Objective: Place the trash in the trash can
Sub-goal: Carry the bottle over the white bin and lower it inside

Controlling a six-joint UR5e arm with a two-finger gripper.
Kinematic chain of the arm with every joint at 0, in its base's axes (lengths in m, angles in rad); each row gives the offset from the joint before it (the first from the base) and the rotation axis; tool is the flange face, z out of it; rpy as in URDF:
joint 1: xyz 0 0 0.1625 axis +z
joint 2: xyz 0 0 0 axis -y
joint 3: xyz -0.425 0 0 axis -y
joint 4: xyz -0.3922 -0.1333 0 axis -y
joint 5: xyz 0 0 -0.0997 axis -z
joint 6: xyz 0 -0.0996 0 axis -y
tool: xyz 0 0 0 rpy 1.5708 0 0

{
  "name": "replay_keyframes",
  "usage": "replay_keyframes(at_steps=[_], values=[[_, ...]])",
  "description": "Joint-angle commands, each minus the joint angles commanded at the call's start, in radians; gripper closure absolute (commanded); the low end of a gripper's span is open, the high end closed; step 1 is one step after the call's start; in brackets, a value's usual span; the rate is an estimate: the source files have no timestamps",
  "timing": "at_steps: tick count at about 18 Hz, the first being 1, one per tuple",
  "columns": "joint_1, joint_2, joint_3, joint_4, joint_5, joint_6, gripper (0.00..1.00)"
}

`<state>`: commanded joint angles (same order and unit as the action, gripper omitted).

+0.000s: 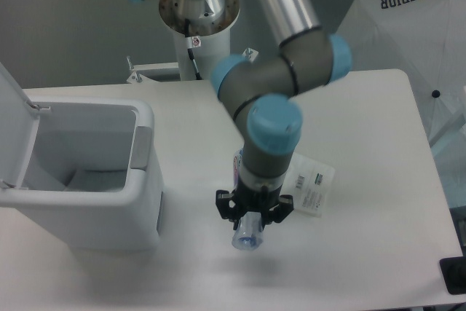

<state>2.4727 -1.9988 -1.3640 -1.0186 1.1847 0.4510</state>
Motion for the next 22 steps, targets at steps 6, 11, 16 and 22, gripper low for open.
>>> replay_keyframes(at_steps=[6, 11, 16, 22], values=[[0.060, 0.014, 0.134, 0.061, -0.371, -0.073, 0.47], [0.061, 0.023, 0.216, 0.112, -0.523, -0.110, 0.46], [0.046, 0.057, 0.229, 0.136, -0.709, -0.106, 0.46], [-0.057, 0.075, 0.214, 0.144, -0.734, -0.051, 0.46]])
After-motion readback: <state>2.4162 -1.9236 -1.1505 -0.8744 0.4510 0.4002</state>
